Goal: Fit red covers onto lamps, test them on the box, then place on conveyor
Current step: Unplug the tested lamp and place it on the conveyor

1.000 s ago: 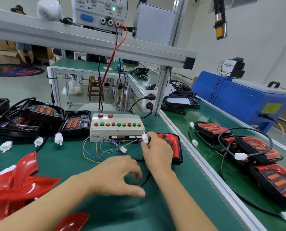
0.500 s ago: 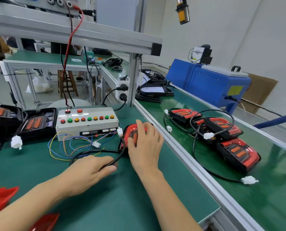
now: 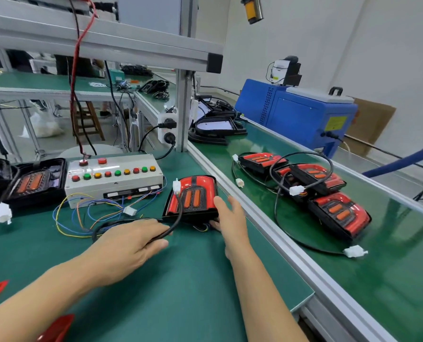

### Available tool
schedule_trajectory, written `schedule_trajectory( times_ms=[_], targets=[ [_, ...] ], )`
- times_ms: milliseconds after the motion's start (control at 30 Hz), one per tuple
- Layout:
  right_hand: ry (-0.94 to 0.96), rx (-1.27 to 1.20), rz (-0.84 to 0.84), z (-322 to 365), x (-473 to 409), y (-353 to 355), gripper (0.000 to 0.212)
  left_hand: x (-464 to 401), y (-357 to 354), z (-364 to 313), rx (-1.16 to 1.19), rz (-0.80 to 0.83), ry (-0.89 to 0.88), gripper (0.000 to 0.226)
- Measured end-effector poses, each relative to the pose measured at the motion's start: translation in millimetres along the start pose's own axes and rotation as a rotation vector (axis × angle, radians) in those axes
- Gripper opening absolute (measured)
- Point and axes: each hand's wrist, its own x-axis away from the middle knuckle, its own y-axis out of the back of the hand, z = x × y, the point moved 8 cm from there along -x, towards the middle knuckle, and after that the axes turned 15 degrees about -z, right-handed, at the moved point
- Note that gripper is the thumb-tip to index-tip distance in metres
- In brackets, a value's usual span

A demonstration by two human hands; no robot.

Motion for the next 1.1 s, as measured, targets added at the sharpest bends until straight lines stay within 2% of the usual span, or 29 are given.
schedule_trajectory(
  times_ms=[133,300,467,533,633,733,900,967,1100],
  targets=[
    [-0.11,-0.117,0.105,-10.7,-4.8,-12.9,0.07,-5.2,-3.4,-2.5,-0.026,0.022,-0.049,0.034],
    [-0.099,-0.244,0.188,-1.4,-1.9,-22.6,0.036,-12.9,-7.2,-10.3,-0.053,0.006,0.002,0.043],
    [-0.095,-0.279,0.231,-0.1,-0.2,-23.4,0.049,-33.0,-11.6,-29.7,-0.112,-0.07,0.043,0.041],
    [-0.074,-0.278,0.253,1.6,0.0,-24.3,0.047,-39.4,-16.8,-37.9,-0.169,-0.064,0.047,0.038],
    [-0.055,-0.264,0.257,0.8,0.4,-23.8,0.037,-44.0,-23.4,-44.7,-0.214,-0.052,0.062,0.031],
    [-0.052,-0.262,0.253,-1.1,0.5,-23.7,0.025,-42.2,-27.1,-47.2,-0.259,-0.046,0.049,0.035],
    [-0.056,-0.25,0.251,-0.6,-0.8,-23.3,0.023,-29.0,-22.3,-38.8,-0.279,-0.025,0.066,0.034],
    [-0.074,-0.244,0.24,-1.9,-1.5,-23.0,0.023,-25.8,-9.9,-28.5,-0.352,-0.06,0.086,0.028],
    [-0.117,-0.24,0.213,-4.2,-3.2,-21.8,0.017,-18.8,21.2,14.7,-0.455,-0.114,0.166,0.033]
  ],
)
